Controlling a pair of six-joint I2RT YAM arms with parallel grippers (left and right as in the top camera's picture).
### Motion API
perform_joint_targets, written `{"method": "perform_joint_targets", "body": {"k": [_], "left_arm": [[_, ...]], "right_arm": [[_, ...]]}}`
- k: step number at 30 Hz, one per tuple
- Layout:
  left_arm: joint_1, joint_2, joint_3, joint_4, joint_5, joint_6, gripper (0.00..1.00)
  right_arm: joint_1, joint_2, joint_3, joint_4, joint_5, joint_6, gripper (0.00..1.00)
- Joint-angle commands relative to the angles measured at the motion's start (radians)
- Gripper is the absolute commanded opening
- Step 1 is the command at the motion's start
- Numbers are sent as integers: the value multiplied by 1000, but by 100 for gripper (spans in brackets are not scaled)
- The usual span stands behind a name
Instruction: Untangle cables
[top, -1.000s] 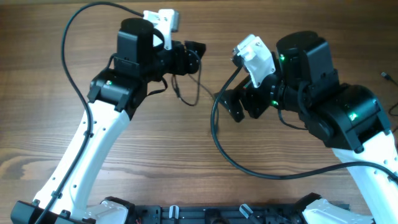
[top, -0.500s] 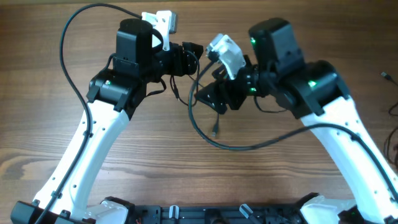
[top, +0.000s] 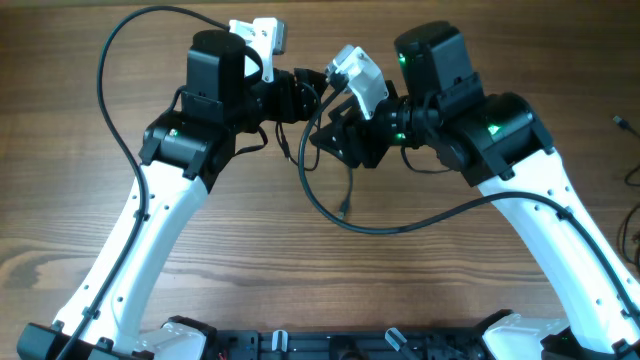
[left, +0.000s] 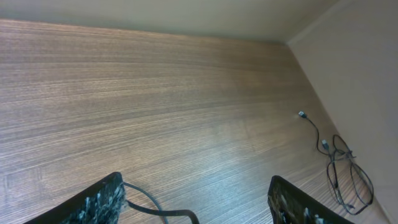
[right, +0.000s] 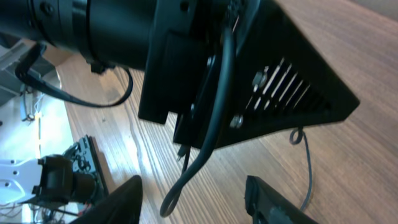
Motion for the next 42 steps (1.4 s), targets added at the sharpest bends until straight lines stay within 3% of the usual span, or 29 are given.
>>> {"method": "perform_joint_targets", "body": {"k": [1,10,12,14,28,36,42], "left_arm": [[-1,-10,3,3,17,16,76],[-1,-10,3,3,18,16,76],[-1,-10,3,3,18,16,76],[-1,-10,3,2,18,16,76],[-1,-10,3,-103,16,61,88],[-1,-10,3,-204,22,97,89],[-1,-10,3,-264,185,182,88]], "right_arm": [[4,22,-4,20,-24,19,53],[29,73,-4,28,-24,40,46],[30,77,-4,32,-24,40,30],[29,77,-3,35,-24,41,4],[29,46,-2,39,16,74,4],[27,24,-2,66,95,106,4],[27,24,-2,89,156,119,4]]}}
